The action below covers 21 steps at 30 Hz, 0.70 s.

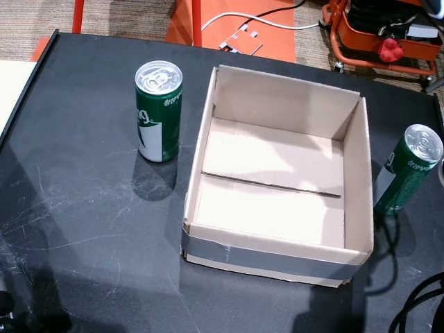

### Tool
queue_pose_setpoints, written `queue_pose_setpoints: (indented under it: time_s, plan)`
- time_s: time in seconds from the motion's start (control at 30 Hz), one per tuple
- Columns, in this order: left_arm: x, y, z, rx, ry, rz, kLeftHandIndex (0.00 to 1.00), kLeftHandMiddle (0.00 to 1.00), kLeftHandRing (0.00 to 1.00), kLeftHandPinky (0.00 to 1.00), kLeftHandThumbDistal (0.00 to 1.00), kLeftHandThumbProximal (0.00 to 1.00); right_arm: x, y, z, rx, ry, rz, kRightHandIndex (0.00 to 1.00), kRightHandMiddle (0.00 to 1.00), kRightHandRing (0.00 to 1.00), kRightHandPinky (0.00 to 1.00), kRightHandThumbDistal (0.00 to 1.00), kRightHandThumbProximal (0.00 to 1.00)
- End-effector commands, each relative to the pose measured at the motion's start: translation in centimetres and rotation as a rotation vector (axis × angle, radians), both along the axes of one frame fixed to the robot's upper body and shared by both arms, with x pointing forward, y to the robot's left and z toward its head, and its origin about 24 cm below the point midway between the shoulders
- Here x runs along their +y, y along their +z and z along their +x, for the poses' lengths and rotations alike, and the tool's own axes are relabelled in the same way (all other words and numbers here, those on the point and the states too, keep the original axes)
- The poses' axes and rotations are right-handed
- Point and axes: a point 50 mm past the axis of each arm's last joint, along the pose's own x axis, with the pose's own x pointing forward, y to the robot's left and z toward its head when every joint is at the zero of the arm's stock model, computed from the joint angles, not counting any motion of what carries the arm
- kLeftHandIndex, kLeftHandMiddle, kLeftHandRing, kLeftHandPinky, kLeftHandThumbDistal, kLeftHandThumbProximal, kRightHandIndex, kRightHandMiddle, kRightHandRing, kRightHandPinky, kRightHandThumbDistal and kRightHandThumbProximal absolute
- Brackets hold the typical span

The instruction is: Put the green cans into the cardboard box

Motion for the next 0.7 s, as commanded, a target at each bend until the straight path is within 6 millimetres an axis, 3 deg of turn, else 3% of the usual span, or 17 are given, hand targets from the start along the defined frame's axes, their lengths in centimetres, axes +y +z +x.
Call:
queue_pose_setpoints:
  time_s: [0.0,0.2,0.43,0.67]
  plan:
    - [0.0,0.0,-0.2,-0.001,0.004,0.011,0.72,0.73,0.96,0.87,0.93,0.73,-0.1,0.2,0.0,-0.005,-0.005,0.006,0.66,0.78,0.83,0.86,1.00,0.56]
    - [0.0,0.0,-0.1,0.003,-0.001,0.012,0.72,0.74,0.95,0.86,0.93,0.71,-0.1,0.3,0.1,-0.003,-0.002,-0.013,0.66,0.78,0.84,0.87,1.00,0.56]
    - [0.1,-0.2,0.1,0.005,0.020,0.013,0.72,0.75,0.98,0.89,0.90,0.76,-0.5,-0.3,0.0,0.023,-0.133,-0.053,0.78,0.78,0.82,0.87,0.98,0.60]
    - [0.4,-0.2,0.5,0.021,0.022,0.017,0.72,0.75,0.99,0.91,0.88,0.73,-4.7,-0.4,-1.0,0.077,-0.304,-0.100,0.79,0.79,0.82,0.88,0.98,0.56]
